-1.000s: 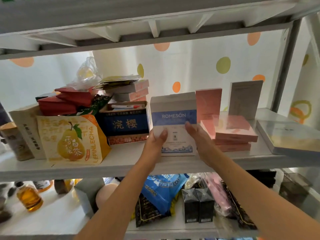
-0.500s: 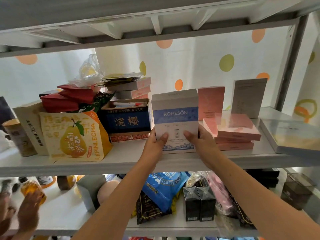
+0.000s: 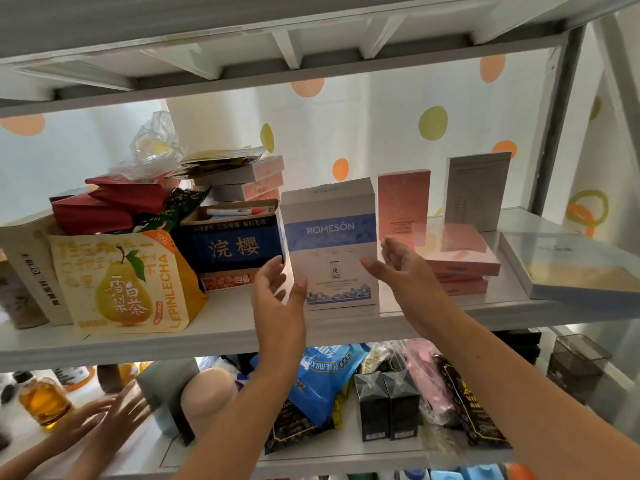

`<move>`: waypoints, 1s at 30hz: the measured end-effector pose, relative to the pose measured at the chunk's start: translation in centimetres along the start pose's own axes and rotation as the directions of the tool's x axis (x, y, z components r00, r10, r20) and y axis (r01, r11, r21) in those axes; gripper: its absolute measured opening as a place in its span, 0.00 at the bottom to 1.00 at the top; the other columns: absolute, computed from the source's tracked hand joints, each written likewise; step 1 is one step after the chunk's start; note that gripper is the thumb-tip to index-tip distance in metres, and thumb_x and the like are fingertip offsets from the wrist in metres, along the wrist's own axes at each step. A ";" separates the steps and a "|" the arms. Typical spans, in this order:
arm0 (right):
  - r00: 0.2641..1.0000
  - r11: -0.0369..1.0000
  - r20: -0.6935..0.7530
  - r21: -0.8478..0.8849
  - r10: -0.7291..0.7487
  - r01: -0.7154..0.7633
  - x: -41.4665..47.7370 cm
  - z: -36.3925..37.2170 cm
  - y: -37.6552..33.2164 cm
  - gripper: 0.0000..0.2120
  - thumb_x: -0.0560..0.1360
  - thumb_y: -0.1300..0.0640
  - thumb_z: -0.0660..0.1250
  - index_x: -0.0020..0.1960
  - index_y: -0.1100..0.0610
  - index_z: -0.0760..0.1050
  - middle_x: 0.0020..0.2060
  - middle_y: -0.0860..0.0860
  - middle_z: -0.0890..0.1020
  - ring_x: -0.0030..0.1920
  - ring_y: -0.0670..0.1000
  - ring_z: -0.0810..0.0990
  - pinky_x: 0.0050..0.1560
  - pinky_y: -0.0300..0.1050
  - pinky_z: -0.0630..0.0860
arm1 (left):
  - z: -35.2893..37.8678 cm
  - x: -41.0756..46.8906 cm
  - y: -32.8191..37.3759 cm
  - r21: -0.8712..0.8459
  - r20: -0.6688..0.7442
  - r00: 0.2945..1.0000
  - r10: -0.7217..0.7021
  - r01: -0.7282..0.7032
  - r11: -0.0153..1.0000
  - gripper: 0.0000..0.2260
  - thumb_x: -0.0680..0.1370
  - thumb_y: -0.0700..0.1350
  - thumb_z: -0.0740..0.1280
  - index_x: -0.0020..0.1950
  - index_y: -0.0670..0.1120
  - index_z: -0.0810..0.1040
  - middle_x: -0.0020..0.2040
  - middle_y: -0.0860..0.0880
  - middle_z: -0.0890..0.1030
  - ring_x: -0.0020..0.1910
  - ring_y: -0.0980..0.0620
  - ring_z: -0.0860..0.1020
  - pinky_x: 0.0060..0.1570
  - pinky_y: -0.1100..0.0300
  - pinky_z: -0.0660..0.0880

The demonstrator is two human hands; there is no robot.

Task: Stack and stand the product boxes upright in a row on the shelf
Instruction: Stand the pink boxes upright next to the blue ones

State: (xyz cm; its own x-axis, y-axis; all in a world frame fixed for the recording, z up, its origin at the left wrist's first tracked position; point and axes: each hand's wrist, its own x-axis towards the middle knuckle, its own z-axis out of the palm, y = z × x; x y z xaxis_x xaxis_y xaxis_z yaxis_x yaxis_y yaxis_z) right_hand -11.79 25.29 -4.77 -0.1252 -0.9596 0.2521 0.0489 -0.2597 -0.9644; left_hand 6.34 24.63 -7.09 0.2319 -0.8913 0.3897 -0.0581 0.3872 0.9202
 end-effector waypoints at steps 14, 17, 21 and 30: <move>0.836 0.834 -0.546 -0.436 0.053 -0.338 3.7 -12.1 -4.0 0.27 0.77 0.55 0.68 0.72 0.63 0.67 0.68 0.59 0.74 0.64 0.59 0.75 0.63 0.53 0.74 | 15.0 -2.9 4.9 0.223 0.489 0.853 -0.182 0.080 0.972 0.25 0.82 0.49 0.59 0.78 0.46 0.58 0.77 0.48 0.62 0.74 0.48 0.64 0.69 0.56 0.63; 0.829 0.871 -0.515 -0.282 0.216 -0.402 3.6 -12.9 -2.8 0.17 0.74 0.58 0.71 0.56 0.69 0.76 0.54 0.64 0.82 0.50 0.60 0.80 0.52 0.52 0.78 | 17.2 -1.7 3.7 0.194 0.443 0.818 -0.366 0.310 0.931 0.25 0.81 0.50 0.59 0.76 0.46 0.61 0.72 0.44 0.69 0.66 0.43 0.71 0.64 0.53 0.69; 0.818 0.904 -0.470 -0.090 0.332 -0.418 3.5 -13.2 -2.4 0.10 0.74 0.56 0.73 0.43 0.62 0.76 0.45 0.61 0.83 0.49 0.60 0.83 0.58 0.60 0.79 | 18.5 -0.5 2.5 0.161 0.428 0.794 -0.432 0.403 0.901 0.22 0.80 0.51 0.60 0.73 0.46 0.65 0.64 0.43 0.76 0.60 0.42 0.76 0.62 0.49 0.73; 0.820 0.877 -0.406 -0.085 0.403 -0.473 5.0 -14.1 -1.6 0.16 0.71 0.53 0.76 0.47 0.64 0.76 0.48 0.63 0.84 0.51 0.63 0.84 0.57 0.61 0.79 | 18.9 0.7 2.0 0.143 0.437 0.785 -0.439 0.421 0.896 0.16 0.81 0.44 0.60 0.68 0.41 0.69 0.57 0.43 0.78 0.47 0.48 0.76 0.36 0.61 0.71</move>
State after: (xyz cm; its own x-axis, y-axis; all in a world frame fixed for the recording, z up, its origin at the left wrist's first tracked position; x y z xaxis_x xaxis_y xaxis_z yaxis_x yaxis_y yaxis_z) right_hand -26.50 22.50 -3.06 -0.4855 -0.8477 -0.2137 0.0177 0.2349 -0.9719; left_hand -12.00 20.28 -4.20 -0.2172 -0.9727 -0.0814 -0.0934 -0.0623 0.9937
